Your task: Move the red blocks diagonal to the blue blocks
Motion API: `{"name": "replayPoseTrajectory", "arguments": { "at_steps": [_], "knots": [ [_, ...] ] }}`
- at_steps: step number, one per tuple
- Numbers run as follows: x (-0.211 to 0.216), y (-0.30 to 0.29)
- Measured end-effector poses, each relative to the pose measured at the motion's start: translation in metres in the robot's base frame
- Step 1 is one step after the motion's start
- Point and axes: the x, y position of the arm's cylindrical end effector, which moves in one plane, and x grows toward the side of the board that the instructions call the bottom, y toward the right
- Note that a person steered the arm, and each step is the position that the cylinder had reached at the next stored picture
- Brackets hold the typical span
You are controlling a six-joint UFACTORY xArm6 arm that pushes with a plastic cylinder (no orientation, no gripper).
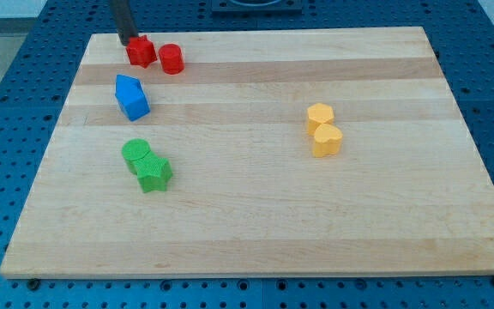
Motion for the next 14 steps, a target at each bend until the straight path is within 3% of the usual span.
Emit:
{"name": "replayPoseTrajectory", "arguments": {
  "at_steps": [3,4,5,6,9,14],
  "knots": [
    [0.017,0.033],
    [-0.002,-0.005],
    [0.008,-0.041],
    [0.036,-0.039],
    [0.048,0.144],
    [0.05,0.168]
  ]
}}
